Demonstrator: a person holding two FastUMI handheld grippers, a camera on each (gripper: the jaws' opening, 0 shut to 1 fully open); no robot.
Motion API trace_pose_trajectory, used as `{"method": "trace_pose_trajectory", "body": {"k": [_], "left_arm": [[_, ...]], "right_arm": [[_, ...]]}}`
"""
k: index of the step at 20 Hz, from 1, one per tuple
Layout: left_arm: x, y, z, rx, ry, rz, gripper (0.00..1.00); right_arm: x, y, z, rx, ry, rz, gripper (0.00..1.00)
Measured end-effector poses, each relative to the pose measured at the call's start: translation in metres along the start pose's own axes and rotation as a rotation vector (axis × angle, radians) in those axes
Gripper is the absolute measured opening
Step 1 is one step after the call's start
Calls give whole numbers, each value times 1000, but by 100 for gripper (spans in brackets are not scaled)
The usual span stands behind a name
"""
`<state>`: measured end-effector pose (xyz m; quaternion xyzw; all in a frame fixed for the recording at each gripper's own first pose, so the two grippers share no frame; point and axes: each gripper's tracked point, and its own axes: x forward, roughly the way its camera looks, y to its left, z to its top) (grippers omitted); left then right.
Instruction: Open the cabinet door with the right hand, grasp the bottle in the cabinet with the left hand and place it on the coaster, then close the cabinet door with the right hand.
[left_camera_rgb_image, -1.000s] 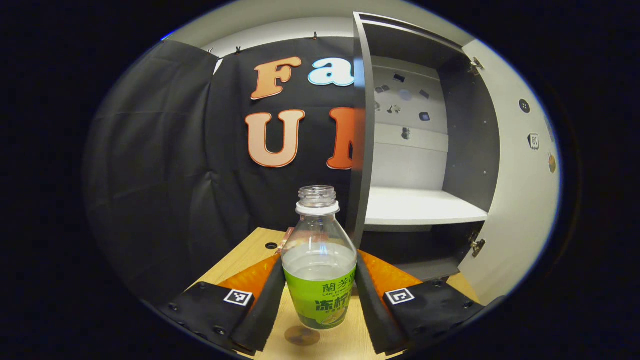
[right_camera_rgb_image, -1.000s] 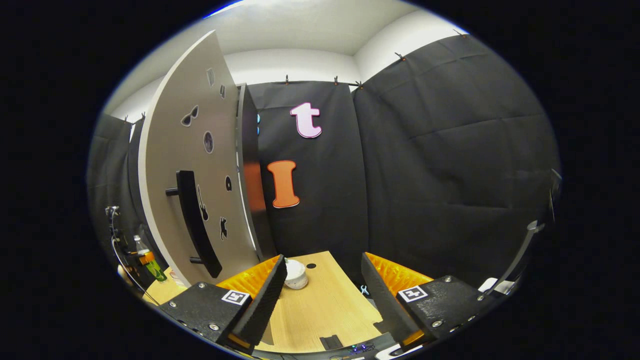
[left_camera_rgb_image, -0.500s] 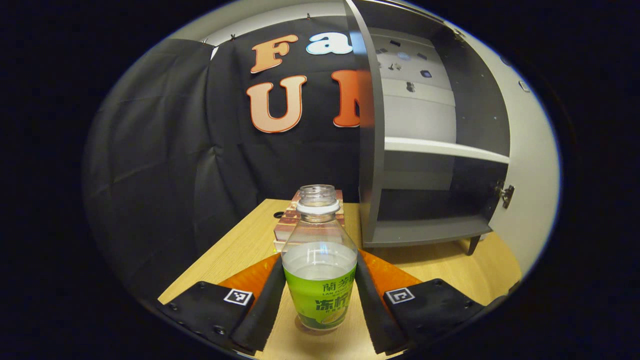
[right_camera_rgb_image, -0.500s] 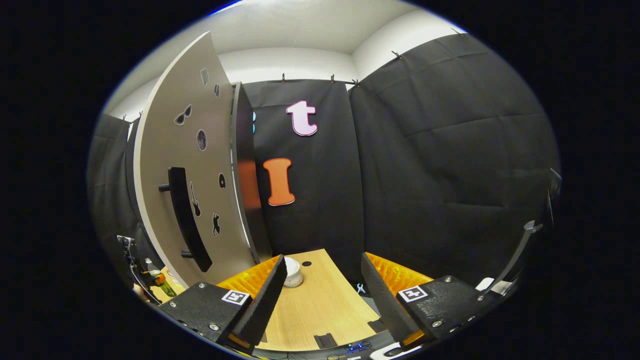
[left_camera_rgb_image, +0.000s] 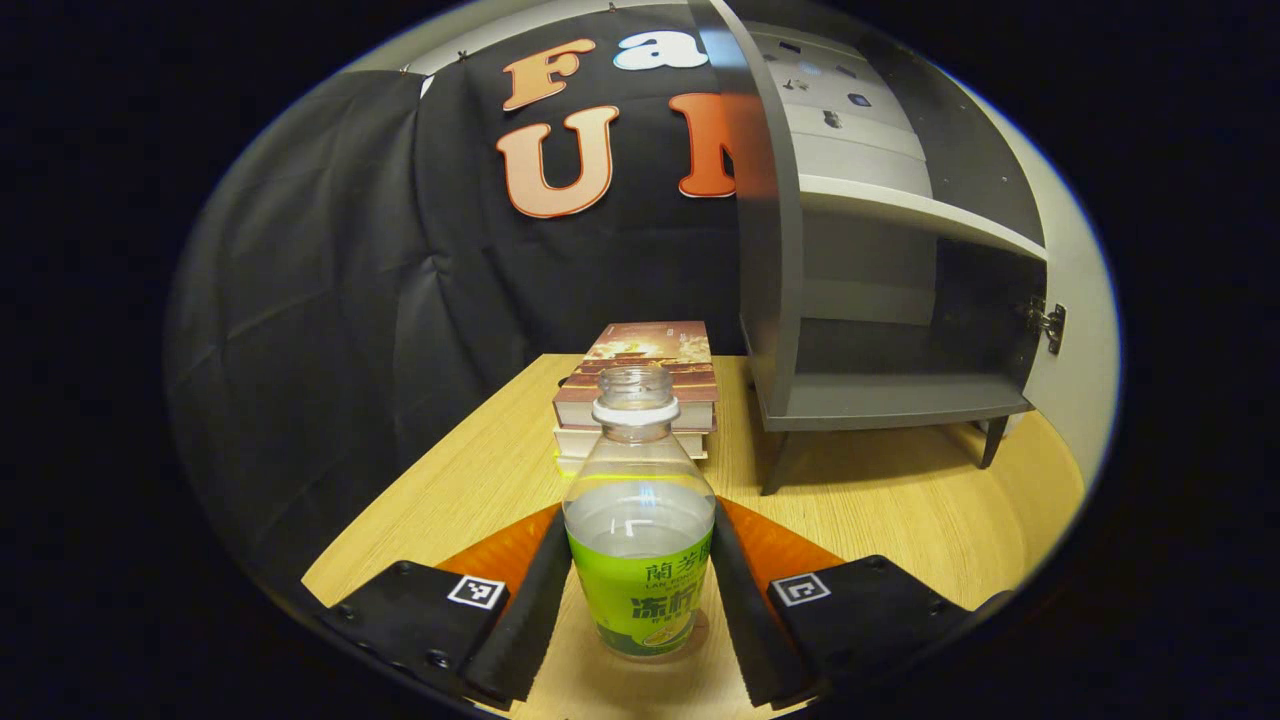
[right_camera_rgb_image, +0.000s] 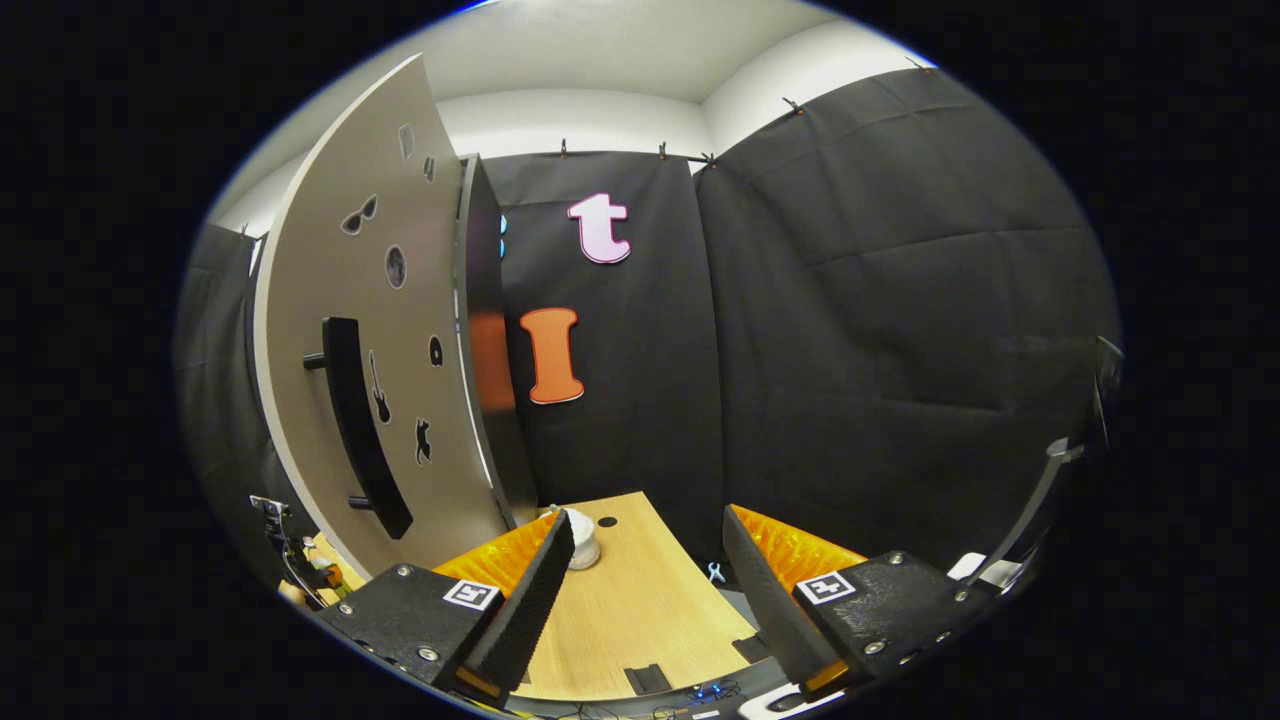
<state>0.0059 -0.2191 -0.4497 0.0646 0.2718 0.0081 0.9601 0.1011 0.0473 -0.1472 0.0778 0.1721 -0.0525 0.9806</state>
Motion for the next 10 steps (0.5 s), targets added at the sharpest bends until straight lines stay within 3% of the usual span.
{"method": "trace_pose_trajectory", "body": {"k": [7,8,10], "left_arm": [[14,0,-7,2,-19,15,83],[15,0,-8,7,-15,14,82],[12,0,-9,9,-11,17,83]], "right_arm": [[8,6,-6,-20,22,-1,99],[9,7,-7,-23,26,3,93],[11,7,-7,-26,27,6,99]]}}
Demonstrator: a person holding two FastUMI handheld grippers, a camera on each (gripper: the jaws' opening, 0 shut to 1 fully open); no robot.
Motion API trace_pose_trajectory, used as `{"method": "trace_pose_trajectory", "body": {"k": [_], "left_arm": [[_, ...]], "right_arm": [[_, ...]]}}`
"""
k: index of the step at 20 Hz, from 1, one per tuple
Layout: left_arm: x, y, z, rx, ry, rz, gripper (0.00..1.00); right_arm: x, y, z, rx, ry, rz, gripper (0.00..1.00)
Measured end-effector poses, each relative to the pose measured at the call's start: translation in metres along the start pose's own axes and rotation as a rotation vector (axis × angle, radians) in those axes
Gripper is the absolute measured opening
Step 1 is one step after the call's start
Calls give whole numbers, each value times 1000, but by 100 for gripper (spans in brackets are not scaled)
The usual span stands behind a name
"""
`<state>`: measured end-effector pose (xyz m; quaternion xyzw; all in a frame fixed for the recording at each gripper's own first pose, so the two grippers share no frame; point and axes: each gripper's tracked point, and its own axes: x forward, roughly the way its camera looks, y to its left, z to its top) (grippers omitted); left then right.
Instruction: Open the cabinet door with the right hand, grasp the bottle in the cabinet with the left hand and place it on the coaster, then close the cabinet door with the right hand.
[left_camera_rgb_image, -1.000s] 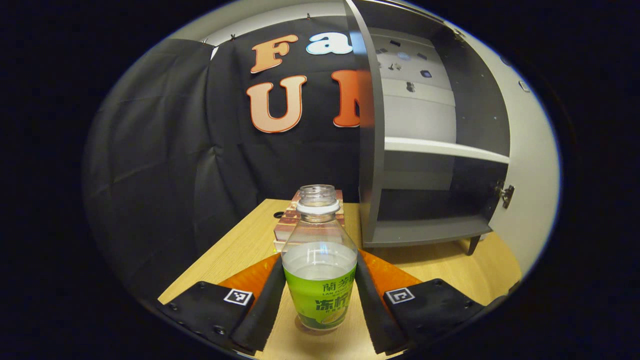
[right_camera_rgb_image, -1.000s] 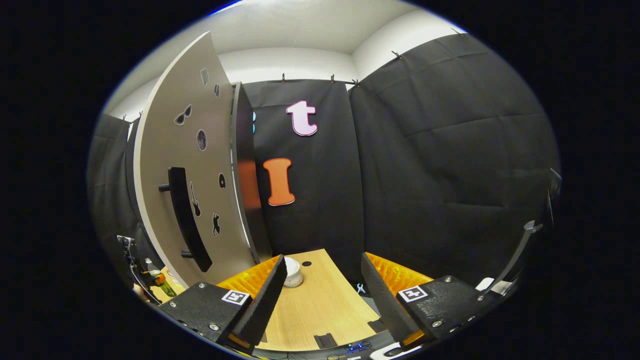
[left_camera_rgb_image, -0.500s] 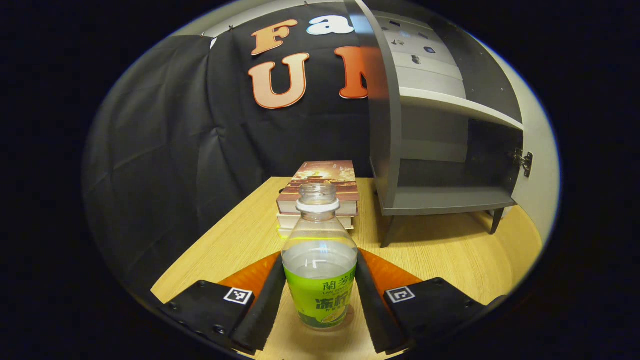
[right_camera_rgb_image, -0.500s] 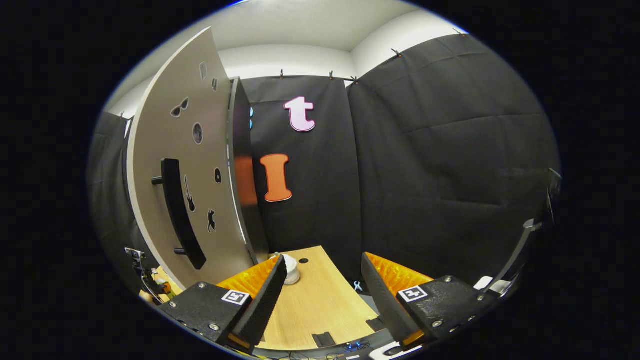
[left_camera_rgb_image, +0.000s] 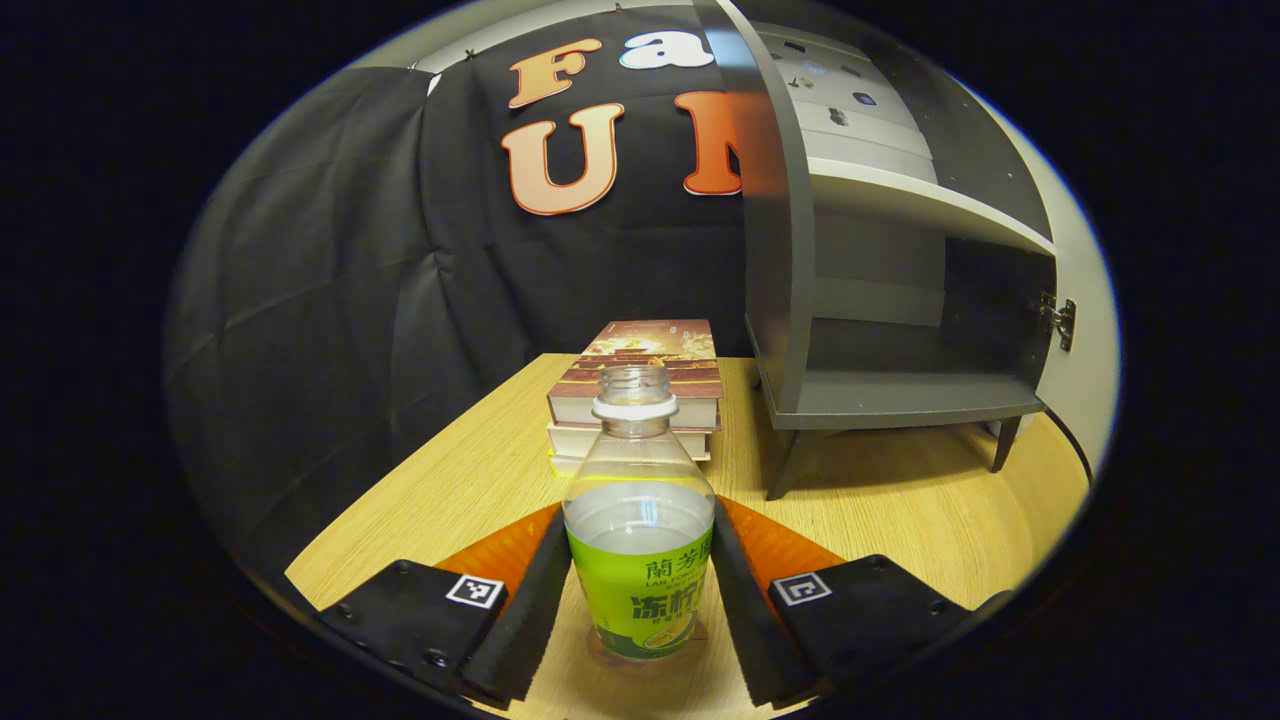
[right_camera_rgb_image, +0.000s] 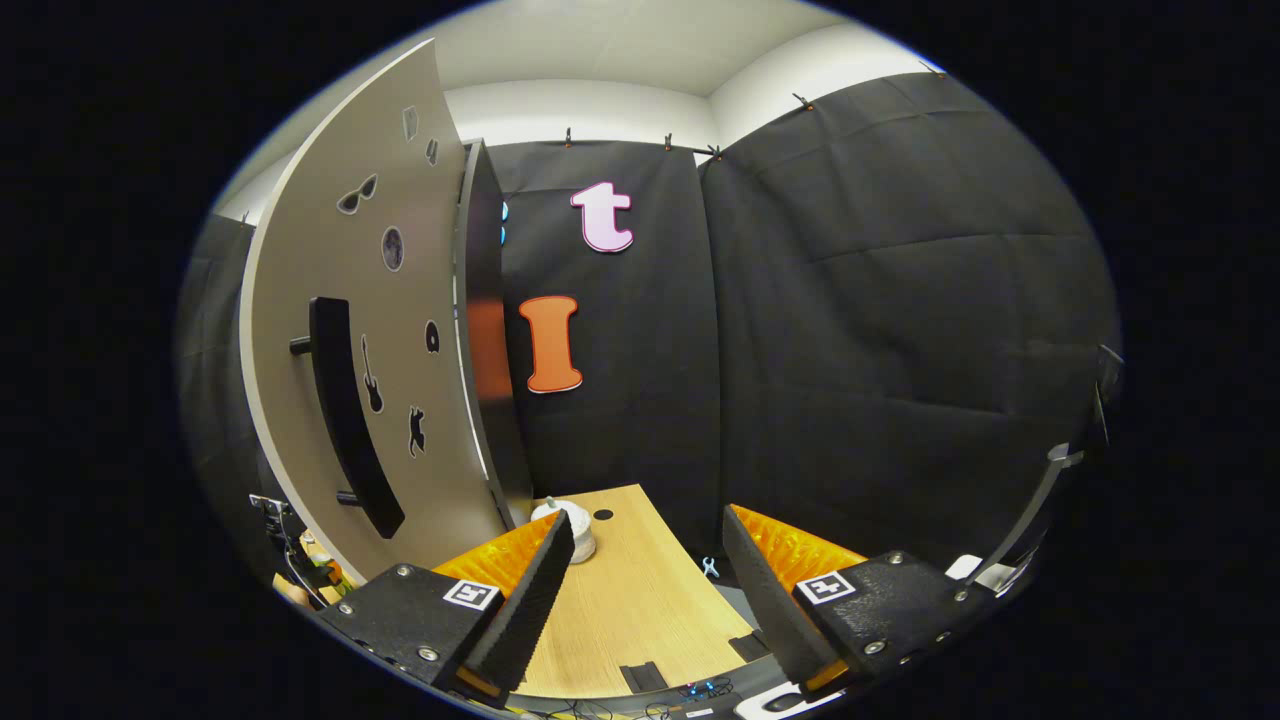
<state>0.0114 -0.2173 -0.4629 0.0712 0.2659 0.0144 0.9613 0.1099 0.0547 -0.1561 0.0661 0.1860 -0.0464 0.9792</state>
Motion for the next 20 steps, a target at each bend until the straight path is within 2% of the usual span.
{"method": "trace_pose_trajectory", "body": {"k": [11,15,20], "left_arm": [[-24,11,-8,-1,28,23,87],[-35,7,0,16,4,16,96],[-50,2,16,49,-38,21,97]], "right_arm": [[5,2,-10,31,19,37,98],[7,3,-11,28,17,51,98],[8,5,-14,35,21,79,98]]}}
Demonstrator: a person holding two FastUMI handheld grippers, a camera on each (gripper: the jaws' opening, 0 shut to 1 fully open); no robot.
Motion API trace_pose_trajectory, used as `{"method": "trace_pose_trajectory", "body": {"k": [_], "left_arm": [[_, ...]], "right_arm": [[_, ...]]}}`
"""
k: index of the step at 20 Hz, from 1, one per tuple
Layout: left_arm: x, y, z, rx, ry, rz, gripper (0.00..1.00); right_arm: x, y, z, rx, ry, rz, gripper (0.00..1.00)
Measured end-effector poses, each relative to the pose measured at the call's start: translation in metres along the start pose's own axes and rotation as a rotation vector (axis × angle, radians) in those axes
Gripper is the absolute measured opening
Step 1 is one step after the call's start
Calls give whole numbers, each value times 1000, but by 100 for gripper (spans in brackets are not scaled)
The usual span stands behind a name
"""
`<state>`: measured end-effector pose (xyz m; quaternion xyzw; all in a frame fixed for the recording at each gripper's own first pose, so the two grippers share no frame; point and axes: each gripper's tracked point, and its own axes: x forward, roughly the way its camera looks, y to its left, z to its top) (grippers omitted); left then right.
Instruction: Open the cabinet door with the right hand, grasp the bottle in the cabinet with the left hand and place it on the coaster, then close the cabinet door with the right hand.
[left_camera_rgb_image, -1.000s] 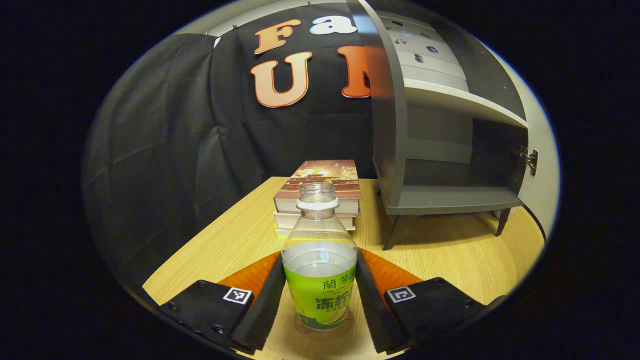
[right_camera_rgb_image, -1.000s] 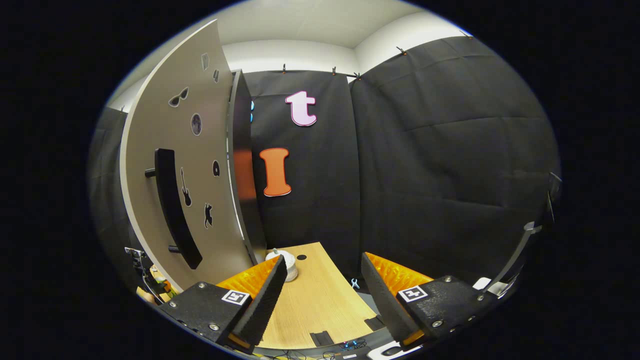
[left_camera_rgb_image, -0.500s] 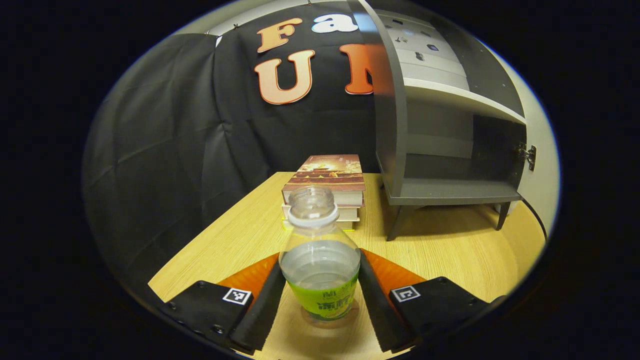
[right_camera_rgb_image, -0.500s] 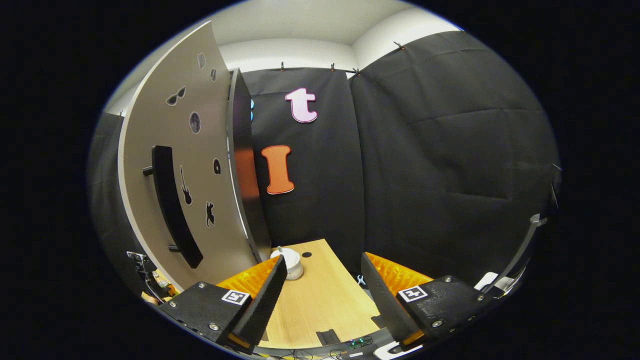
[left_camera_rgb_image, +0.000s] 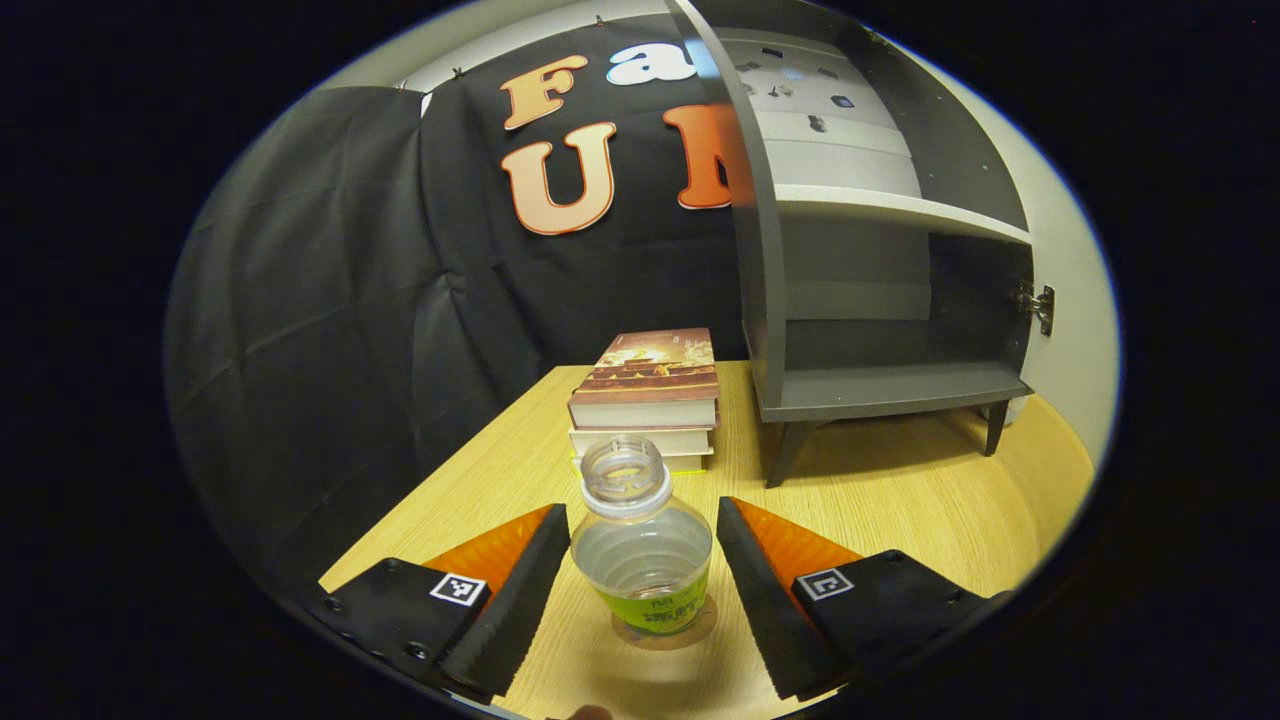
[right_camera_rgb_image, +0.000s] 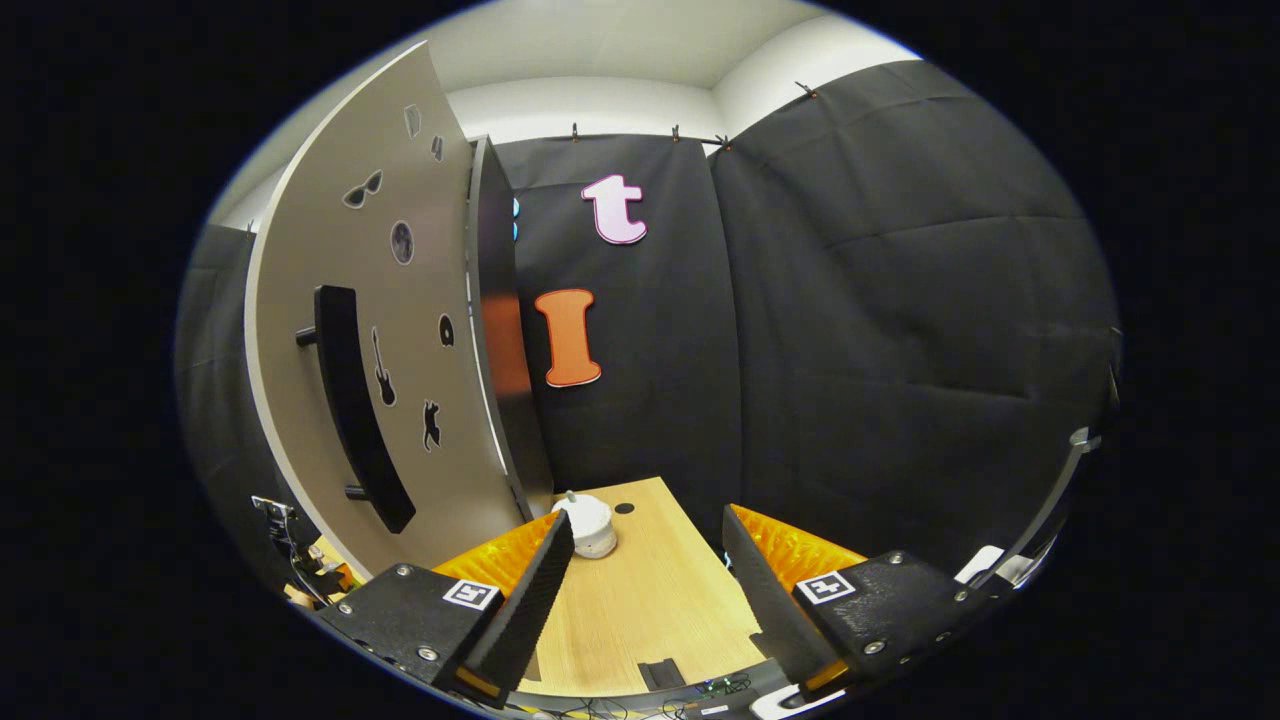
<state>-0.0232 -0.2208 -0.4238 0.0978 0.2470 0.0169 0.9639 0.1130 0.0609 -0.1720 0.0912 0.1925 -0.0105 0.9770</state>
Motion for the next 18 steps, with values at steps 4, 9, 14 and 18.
{"method": "trace_pose_trajectory", "body": {"k": [4,9,14,18], "left_arm": [[-21,3,19,-30,-34,3,97],[-53,18,60,-63,-113,24,98],[-97,37,119,-103,-217,49,97],[-146,60,187,-55,-328,68,96]], "right_arm": [[3,1,-1,-5,-3,21,93],[7,10,-9,0,10,70,93],[14,32,-23,-33,34,113,93],[19,51,-33,-56,47,141,93]]}}
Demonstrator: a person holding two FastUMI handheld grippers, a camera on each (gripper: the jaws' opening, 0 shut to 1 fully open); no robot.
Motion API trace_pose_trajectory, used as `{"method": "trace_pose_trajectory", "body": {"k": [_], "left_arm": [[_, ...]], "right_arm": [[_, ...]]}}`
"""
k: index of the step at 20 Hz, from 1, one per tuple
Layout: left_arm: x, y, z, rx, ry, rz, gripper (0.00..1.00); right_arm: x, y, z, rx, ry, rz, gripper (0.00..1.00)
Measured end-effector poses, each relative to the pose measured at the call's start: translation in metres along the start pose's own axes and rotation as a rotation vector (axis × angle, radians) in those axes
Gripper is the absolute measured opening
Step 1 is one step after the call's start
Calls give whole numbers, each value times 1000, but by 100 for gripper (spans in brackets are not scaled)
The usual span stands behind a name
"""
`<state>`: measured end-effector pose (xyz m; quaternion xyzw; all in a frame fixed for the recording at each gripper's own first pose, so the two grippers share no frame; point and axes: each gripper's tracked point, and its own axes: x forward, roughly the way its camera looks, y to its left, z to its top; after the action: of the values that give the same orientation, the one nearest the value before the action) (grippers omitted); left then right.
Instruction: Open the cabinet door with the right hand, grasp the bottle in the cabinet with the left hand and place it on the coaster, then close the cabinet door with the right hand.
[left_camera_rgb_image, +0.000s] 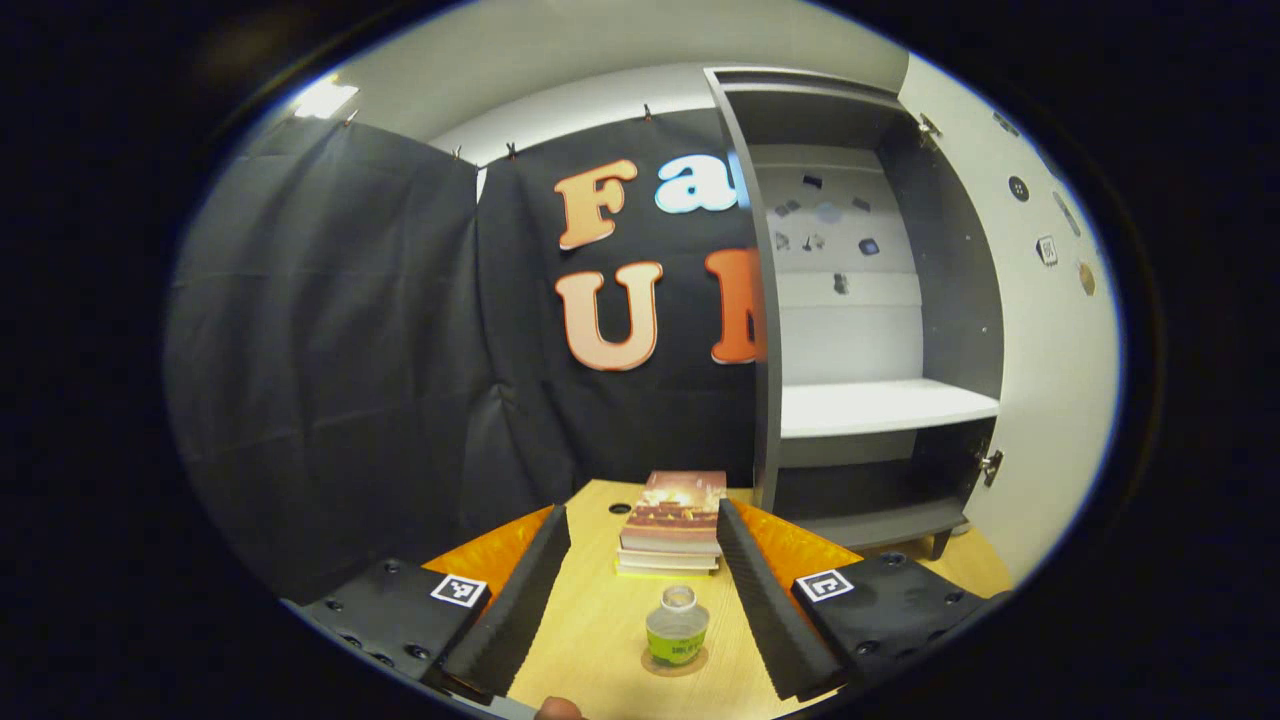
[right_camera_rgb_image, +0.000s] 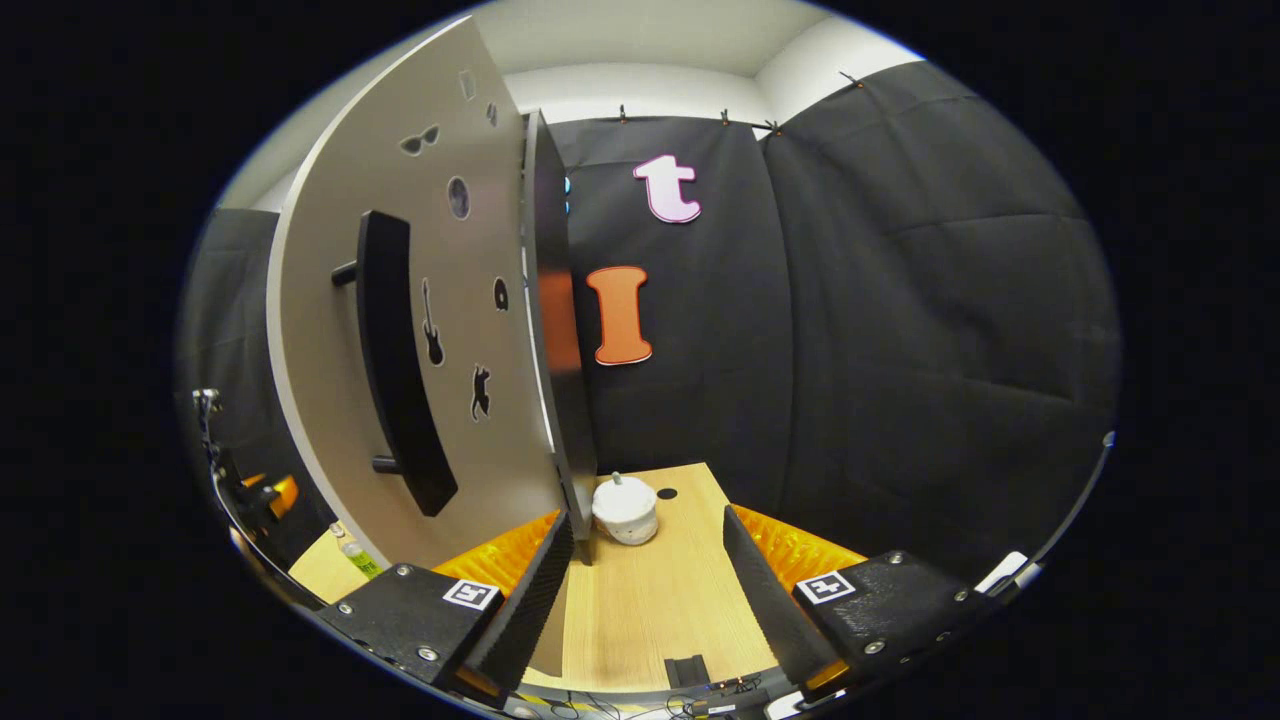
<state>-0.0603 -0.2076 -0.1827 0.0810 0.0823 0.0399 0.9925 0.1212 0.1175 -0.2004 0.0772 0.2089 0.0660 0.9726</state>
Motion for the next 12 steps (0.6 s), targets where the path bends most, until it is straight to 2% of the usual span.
{"method": "trace_pose_trajectory", "body": {"k": [5,6,7,10,11,12], "left_arm": [[-21,23,73,-3,-60,-3,97],[-25,26,83,-5,-65,-8,97],[-28,27,94,-12,-70,-23,97],[-33,30,118,-44,-85,-69,97],[-32,31,123,-49,-83,-80,97],[-32,31,127,-54,-78,-93,97]], "right_arm": [[11,30,-12,-20,19,41,93],[13,35,-16,-20,28,47,99],[14,40,-19,-17,38,51,93],[20,50,-26,-8,66,53,92],[20,48,-26,-6,71,45,99],[19,48,-27,-2,73,40,92]]}}
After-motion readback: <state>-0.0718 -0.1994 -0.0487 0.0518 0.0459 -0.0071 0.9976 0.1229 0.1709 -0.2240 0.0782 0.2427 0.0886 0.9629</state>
